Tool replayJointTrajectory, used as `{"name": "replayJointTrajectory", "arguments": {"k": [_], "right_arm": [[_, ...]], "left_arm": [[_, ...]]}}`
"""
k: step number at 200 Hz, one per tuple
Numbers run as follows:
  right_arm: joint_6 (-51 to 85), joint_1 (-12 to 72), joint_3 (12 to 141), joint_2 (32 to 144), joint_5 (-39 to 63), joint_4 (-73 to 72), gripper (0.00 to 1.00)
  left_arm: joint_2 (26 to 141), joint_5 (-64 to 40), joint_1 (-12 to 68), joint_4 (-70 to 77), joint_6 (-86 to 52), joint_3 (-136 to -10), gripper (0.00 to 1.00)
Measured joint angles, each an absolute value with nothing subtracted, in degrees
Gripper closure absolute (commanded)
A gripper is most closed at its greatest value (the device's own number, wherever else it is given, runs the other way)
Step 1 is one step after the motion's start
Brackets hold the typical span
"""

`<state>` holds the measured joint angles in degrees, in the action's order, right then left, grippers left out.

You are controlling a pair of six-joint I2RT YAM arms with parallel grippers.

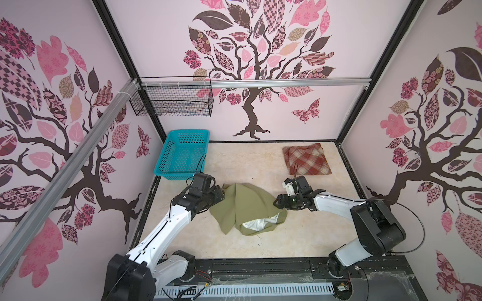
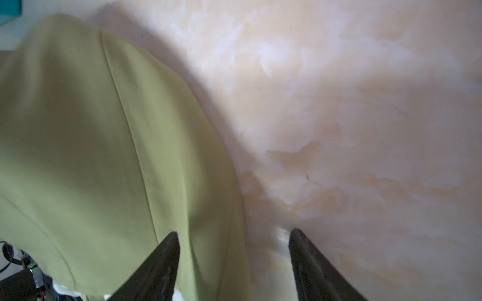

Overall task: Fold and stack skirts
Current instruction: Flatten out the skirt at the center of the table.

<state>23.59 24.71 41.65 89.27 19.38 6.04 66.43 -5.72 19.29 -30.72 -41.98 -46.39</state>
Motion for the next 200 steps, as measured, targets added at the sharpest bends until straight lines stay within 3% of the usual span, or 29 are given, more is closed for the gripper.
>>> {"name": "replayJointTrajectory", "arguments": {"k": [45, 100, 158, 168, 178, 200], "right_arm": [[24.0, 24.8, 41.9, 90.8, 20.8, 3.7, 0.33], [24.3, 24.9, 42.1, 91.8, 21.5, 1.8, 0.34], [24.7, 25.1, 42.6, 92.9, 22.2, 0.8, 0.38], [24.9, 25.1, 42.8, 93.0, 22.2, 0.8, 0.41], [24.8, 25.2, 42.9, 93.3, 22.3, 0.8, 0.51], [25.6, 25.5, 43.1, 93.9, 22.5, 1.3, 0.76]], "left_arm": [[75.8, -13.6, 19.0, -21.0, -40.4, -50.6, 0.38], [79.0, -17.7, 19.4, -13.1, -41.5, -50.9, 0.32], [83.4, -20.9, 21.1, -11.5, -42.2, -50.9, 0.43], [83.2, -21.2, 21.7, -11.6, -42.1, -50.9, 0.48], [82.8, -21.3, 22.4, -11.9, -42.3, -50.9, 0.57], [81.6, -21.1, 23.3, -12.6, -42.2, -50.7, 0.92]]}}
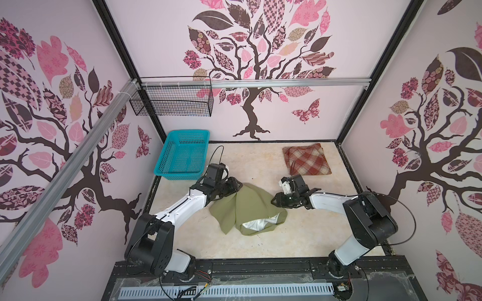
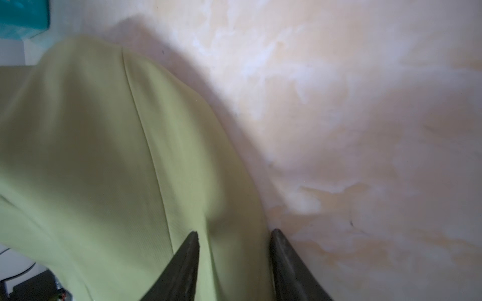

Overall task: Fold and stack skirts
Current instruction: Flatten out the skirt at the center of the table.

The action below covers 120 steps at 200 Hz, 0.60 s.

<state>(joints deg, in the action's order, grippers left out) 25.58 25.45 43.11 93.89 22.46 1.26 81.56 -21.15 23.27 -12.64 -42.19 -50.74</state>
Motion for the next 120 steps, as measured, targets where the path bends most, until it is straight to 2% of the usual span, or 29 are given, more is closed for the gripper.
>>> {"name": "replayJointTrajectory", "arguments": {"k": [6, 18, 35, 85, 120], "right_arm": [[25.4, 25.5, 43.3, 94.1, 22.6, 1.3, 0.81], [25.6, 25.5, 44.4, 94.6, 22.6, 2.0, 0.88], [25.5, 25.5, 47.5, 94.9, 22.2, 3.6, 0.92], [21.0, 25.6, 64.4, 93.5, 14.2, 9.0, 0.92], [17.8, 25.6, 65.3, 84.3, 9.3, 9.0, 0.88]], "left_arm": [[81.1, -21.0, 23.4, -12.8, -42.3, -50.7, 1.0], [80.1, -20.4, 23.3, -13.2, -41.8, -50.5, 1.0], [78.6, -18.6, 22.7, -14.1, -41.2, -50.6, 1.0], [76.2, -13.1, 19.5, -21.7, -34.8, -59.7, 1.0], [68.0, -12.1, 21.8, -23.3, -31.9, -62.5, 1.0]]}}
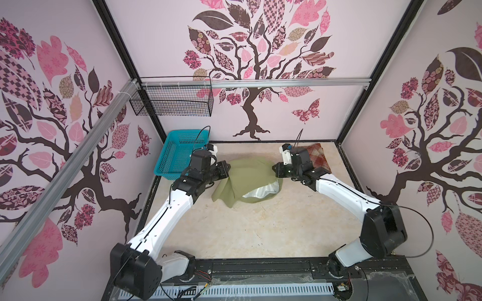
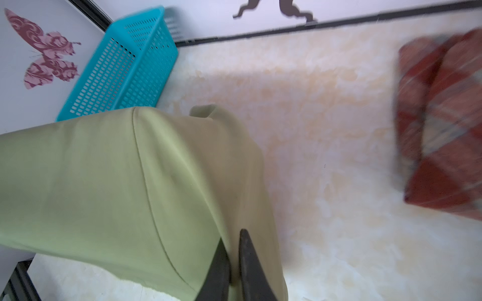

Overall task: Fold and stack skirts
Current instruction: Flatten out the skirt at the center of the table.

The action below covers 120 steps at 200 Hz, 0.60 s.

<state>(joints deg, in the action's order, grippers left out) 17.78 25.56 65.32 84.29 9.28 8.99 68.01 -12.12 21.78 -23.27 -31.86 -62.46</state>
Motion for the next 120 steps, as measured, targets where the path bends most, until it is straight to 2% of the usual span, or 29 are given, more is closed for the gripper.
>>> {"name": "replayJointTrajectory", "arguments": {"k": [11, 21, 31, 64, 82, 103, 120], "right_arm": [[17.2, 25.6, 63.4, 80.2, 8.2, 8.6, 0.88], [16.9, 25.6, 60.4, 76.3, 7.7, 7.9, 0.87], [17.0, 25.6, 56.9, 73.1, 7.5, 7.1, 0.78], [19.8, 25.6, 42.9, 68.3, 9.3, 5.2, 0.41], [22.4, 25.6, 36.1, 68.0, 10.5, 5.9, 0.37], [24.1, 25.6, 32.3, 66.1, 11.4, 7.3, 0.34], [24.6, 25.6, 33.0, 64.8, 11.3, 7.5, 0.29]], "left_arm": [[64.4, -11.8, 24.5, -23.0, -31.7, -60.3, 0.99], [61.3, -11.9, 27.6, -22.6, -32.3, -56.9, 0.65], [59.3, -12.4, 30.4, -22.9, -33.6, -52.9, 0.52], [57.2, -12.5, 34.0, -28.8, -39.4, -41.4, 0.39], [53.0, -10.3, 34.0, -33.2, -40.6, -39.9, 0.34], [48.8, -7.0, 34.0, -33.6, -40.5, -40.5, 0.33], [50.4, -4.6, 33.8, -33.3, -39.8, -42.2, 0.33]]}}
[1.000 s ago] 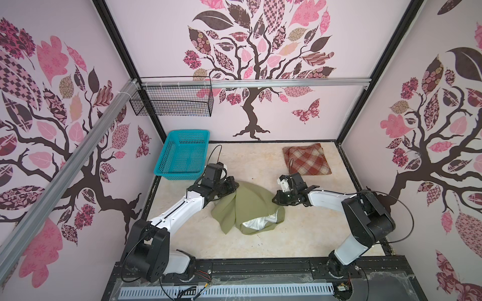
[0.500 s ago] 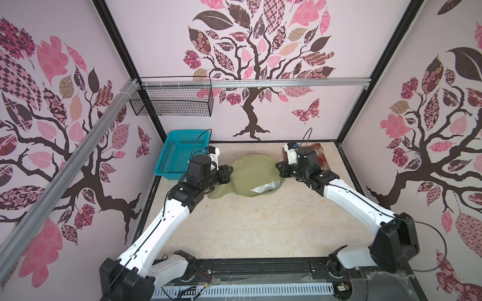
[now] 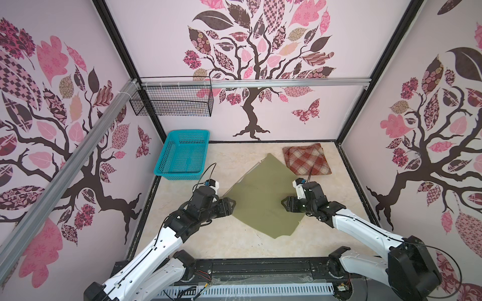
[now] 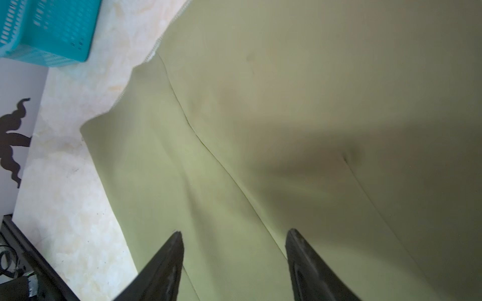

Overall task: Fold and stack skirts
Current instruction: Flatten out the skirt at the center of the table, then rotate the skirt at the center of the table.

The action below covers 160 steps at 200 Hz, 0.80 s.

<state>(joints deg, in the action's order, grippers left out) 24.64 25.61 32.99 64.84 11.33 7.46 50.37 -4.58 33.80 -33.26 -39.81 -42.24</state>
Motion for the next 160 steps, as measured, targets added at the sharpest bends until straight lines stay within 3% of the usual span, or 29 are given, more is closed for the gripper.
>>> {"name": "replayJointTrajectory", "arguments": {"k": [74, 160], "right_arm": [[24.4, 25.4, 41.4, 73.4, 9.6, 7.4, 0.26], [25.5, 23.8, 38.3, 81.3, 9.4, 6.9, 0.31]], "left_arm": [[75.9, -5.8, 30.0, -26.1, -39.7, -47.9, 0.48], [83.8, -7.9, 27.9, -19.4, -44.1, -43.1, 0.49]]}}
